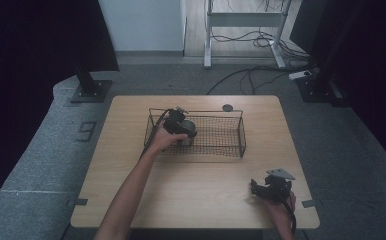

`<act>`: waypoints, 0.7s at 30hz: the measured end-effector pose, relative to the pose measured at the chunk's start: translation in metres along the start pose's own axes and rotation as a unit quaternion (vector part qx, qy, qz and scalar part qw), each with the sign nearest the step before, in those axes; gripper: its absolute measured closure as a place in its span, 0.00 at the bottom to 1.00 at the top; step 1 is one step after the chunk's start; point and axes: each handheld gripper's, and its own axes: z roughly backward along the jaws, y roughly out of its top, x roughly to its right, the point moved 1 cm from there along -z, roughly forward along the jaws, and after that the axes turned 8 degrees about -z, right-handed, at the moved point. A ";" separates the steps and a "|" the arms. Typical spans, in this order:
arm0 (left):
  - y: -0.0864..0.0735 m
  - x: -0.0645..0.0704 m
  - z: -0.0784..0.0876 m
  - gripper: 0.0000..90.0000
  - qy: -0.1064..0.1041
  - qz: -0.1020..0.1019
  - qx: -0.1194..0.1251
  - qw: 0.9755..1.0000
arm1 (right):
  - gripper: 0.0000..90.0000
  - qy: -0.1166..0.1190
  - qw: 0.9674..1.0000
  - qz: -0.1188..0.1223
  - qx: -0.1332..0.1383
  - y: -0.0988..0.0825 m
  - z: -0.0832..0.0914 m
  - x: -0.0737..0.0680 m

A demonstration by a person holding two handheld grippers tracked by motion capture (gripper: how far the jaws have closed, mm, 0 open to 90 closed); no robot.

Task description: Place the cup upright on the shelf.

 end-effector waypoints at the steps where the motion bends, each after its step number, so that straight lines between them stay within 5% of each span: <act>1: 0.000 0.000 0.001 0.13 -0.002 0.005 0.006 1.000 | 0.11 0.000 1.000 0.000 0.000 0.000 0.000 0.000; 21: 0.007 0.002 0.038 0.12 0.007 0.006 0.064 0.998 | 0.11 0.000 1.000 0.000 -0.001 0.000 0.000 0.000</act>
